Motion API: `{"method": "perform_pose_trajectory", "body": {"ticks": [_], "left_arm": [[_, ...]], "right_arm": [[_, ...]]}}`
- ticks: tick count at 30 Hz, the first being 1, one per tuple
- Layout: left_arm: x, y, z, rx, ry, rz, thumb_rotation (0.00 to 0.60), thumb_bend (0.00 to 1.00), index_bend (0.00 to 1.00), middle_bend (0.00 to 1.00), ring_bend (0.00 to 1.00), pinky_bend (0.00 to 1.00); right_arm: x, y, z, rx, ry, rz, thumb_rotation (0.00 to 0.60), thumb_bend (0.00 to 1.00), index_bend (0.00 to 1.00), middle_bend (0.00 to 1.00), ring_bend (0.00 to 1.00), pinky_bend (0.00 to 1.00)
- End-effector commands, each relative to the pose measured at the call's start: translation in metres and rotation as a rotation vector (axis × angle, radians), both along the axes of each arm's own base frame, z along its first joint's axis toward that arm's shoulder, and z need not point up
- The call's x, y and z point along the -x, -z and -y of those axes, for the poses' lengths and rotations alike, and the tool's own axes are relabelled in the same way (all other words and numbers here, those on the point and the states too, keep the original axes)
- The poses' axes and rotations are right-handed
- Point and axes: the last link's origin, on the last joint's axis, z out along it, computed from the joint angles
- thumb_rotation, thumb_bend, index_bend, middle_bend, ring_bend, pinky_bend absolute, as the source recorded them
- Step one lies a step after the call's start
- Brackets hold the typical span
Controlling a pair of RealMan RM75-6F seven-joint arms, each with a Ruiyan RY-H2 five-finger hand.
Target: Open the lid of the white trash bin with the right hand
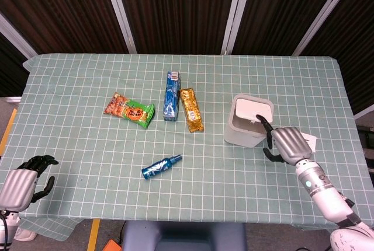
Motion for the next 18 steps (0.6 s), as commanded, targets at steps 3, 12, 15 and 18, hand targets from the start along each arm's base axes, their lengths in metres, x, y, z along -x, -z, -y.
{"method": "perform_pose_trajectory", "body": {"ticks": [3, 12, 15, 18], "left_arm": [[0.000, 0.001, 0.000, 0.002, 0.001, -0.001, 0.600, 0.47, 0.35, 0.29, 0.26, 0.46], [-0.001, 0.001, 0.001, -0.001, 0.000, -0.001, 0.600, 0.47, 0.35, 0.29, 0.26, 0.46], [-0.001, 0.001, 0.001, 0.000, 0.000, -0.004, 0.600, 0.47, 0.35, 0.29, 0.26, 0.46], [-0.001, 0.002, 0.002, 0.001, -0.002, -0.008, 0.600, 0.47, 0.35, 0.29, 0.26, 0.46]], "right_arm": [[0.004, -0.025, -0.014, 0.173, -0.037, 0.117, 0.600, 0.50, 0.00, 0.70, 0.60, 0.73], [0.042, -0.042, -0.047, 0.452, -0.030, 0.145, 0.600, 0.34, 0.00, 0.26, 0.30, 0.50], [0.059, -0.037, -0.060, 0.483, -0.008, 0.132, 0.600, 0.24, 0.00, 0.12, 0.17, 0.30], [0.076, -0.030, -0.070, 0.492, 0.021, 0.129, 0.600, 0.18, 0.00, 0.04, 0.06, 0.21]]}}
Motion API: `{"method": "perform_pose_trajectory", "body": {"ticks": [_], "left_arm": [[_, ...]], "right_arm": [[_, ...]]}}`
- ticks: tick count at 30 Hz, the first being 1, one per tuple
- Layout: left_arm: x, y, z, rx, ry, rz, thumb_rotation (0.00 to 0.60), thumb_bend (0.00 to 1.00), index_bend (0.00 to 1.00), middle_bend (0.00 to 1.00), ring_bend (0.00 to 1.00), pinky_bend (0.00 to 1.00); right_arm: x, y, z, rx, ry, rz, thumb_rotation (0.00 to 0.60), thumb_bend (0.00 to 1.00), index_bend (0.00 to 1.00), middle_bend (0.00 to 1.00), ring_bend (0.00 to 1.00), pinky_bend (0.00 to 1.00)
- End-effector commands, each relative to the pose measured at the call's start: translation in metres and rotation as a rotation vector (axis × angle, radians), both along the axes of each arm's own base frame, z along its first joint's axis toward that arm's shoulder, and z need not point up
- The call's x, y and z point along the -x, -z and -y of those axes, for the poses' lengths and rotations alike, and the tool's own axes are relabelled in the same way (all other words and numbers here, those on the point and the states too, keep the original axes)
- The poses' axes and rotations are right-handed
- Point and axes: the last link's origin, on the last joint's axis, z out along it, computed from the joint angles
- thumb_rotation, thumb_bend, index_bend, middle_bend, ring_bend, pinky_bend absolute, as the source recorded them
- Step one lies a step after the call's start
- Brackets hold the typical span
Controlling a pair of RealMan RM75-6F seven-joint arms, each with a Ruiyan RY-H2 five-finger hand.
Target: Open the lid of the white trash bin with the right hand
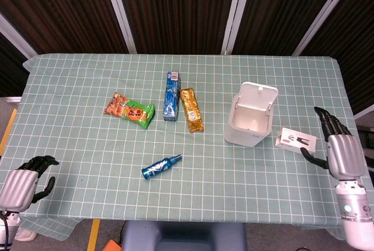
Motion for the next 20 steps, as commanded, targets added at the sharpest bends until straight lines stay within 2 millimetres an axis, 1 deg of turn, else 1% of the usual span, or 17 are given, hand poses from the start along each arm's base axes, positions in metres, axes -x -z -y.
{"method": "perform_pose_trajectory", "body": {"ticks": [1, 2, 5, 10, 14, 20], "left_arm": [[0.000, 0.000, 0.001, 0.000, -0.002, -0.003, 0.600, 0.47, 0.35, 0.29, 0.26, 0.46], [0.000, 0.000, 0.001, -0.001, -0.003, -0.004, 0.600, 0.47, 0.35, 0.29, 0.26, 0.46], [0.000, 0.000, 0.001, -0.004, -0.004, -0.006, 0.600, 0.47, 0.35, 0.29, 0.26, 0.46], [0.001, 0.001, 0.000, -0.001, -0.011, -0.011, 0.600, 0.47, 0.35, 0.29, 0.26, 0.46], [0.002, 0.003, -0.002, 0.004, -0.022, -0.019, 0.600, 0.47, 0.35, 0.29, 0.26, 0.46], [0.002, 0.004, -0.002, 0.008, -0.018, -0.022, 0.600, 0.47, 0.35, 0.29, 0.26, 0.46]], "right_arm": [[0.022, 0.013, -0.016, -0.001, 0.036, 0.014, 0.600, 0.17, 0.00, 0.02, 0.03, 0.20], [0.026, 0.016, -0.017, -0.005, 0.040, 0.016, 0.600, 0.15, 0.00, 0.00, 0.01, 0.20], [0.037, 0.026, -0.020, -0.031, 0.054, 0.013, 0.600, 0.12, 0.00, 0.00, 0.00, 0.19], [0.051, 0.040, -0.017, -0.050, 0.046, 0.010, 0.600, 0.11, 0.00, 0.00, 0.00, 0.17], [0.052, 0.042, -0.015, -0.060, 0.020, 0.006, 0.600, 0.11, 0.00, 0.00, 0.00, 0.16], [0.052, 0.042, -0.021, -0.060, 0.007, 0.007, 0.600, 0.11, 0.00, 0.00, 0.00, 0.16]]}}
